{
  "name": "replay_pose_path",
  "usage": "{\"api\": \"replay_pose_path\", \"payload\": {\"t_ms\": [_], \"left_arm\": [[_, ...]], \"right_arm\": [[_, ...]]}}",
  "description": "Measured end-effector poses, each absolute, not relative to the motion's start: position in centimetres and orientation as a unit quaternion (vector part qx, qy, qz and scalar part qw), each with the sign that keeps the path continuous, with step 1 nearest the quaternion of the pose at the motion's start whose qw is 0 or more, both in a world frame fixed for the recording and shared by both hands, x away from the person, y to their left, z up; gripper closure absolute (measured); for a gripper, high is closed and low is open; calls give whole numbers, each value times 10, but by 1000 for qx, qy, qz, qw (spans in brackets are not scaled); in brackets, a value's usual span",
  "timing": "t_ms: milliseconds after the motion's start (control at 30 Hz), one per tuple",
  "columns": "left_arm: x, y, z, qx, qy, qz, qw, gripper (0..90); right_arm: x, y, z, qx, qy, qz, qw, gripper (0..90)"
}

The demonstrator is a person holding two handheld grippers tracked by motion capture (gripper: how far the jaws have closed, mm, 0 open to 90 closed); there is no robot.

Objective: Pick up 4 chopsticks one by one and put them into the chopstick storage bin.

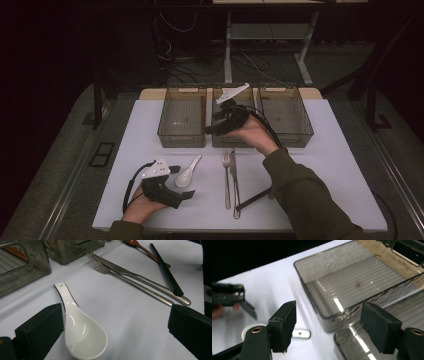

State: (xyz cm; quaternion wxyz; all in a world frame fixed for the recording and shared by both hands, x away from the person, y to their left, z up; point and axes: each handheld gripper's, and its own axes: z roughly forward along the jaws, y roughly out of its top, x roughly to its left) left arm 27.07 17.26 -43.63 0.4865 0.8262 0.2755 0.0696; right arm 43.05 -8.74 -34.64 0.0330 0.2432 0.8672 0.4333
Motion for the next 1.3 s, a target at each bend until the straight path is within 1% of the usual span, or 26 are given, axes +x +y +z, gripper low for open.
{"api": "replay_pose_path", "payload": {"t_ms": [233, 633, 1033, 1133, 1300], "left_arm": [[271, 173, -436, 827, 277, 70, 485, 0], [270, 171, -436, 826, 276, 73, 487, 0], [270, 170, -436, 826, 277, 72, 485, 0], [270, 170, -436, 827, 276, 72, 485, 0], [270, 170, -435, 827, 275, 72, 485, 0]], "right_arm": [[415, -111, -349, 233, 868, 438, 35, 279], [384, -167, -354, 223, 856, 465, 35, 277], [351, -216, -378, 218, 861, 458, 21, 287], [345, -223, -385, 220, 868, 445, 24, 288], [335, -231, -393, 214, 873, 439, 12, 298]]}}
